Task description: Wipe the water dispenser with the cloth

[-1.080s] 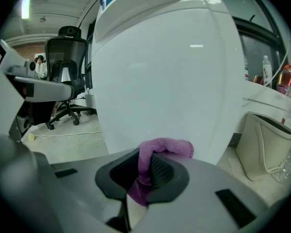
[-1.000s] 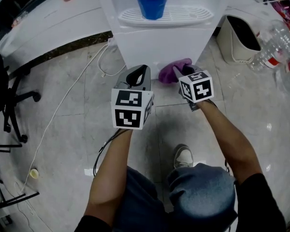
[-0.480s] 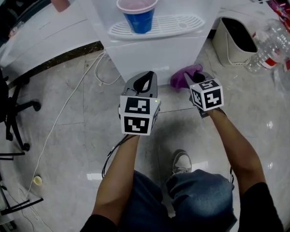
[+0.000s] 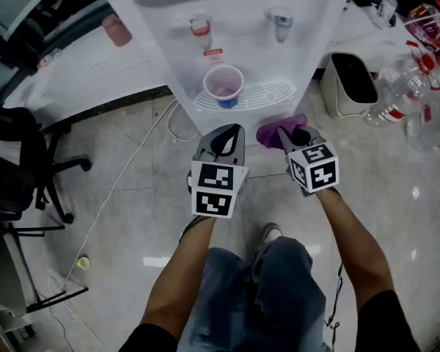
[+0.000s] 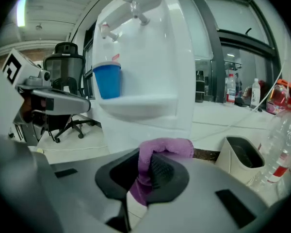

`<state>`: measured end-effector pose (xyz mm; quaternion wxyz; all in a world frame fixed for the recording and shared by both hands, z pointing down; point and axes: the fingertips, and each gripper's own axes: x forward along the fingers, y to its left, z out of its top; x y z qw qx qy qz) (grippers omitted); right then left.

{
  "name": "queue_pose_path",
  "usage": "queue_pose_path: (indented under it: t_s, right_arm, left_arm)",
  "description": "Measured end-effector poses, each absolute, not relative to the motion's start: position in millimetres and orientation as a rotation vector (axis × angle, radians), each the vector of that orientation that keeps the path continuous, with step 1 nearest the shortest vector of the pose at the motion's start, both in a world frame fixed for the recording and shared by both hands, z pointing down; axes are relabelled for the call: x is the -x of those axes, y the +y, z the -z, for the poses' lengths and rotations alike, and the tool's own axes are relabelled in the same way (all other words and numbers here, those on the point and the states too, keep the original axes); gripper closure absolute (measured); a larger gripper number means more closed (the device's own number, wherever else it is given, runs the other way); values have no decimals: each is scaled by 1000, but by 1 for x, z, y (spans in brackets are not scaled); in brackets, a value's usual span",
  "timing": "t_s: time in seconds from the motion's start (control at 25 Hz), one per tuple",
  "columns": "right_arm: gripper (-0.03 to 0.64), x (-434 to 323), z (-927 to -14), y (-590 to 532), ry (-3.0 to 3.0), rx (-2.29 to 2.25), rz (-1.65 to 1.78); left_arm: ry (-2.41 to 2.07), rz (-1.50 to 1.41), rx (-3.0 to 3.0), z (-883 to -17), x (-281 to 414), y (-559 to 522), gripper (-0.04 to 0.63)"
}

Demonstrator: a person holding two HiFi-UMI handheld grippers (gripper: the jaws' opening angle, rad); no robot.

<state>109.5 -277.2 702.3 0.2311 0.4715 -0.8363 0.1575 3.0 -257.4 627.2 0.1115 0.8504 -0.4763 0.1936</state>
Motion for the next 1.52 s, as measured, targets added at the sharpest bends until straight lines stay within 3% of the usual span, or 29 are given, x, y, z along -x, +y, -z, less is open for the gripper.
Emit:
queue_pose_path:
  t_s: [0.96,1.52]
  right_arm:
    - [575,-117,-215,-260,-2438,-1396,-369]
    - [575,-139,-69,-274,-2592,-1417,-200]
  left_arm:
    - [-1499,-574,-2472,-196,9,-242,568]
    - [-1681,-413,-2419,-88,20,-257,568]
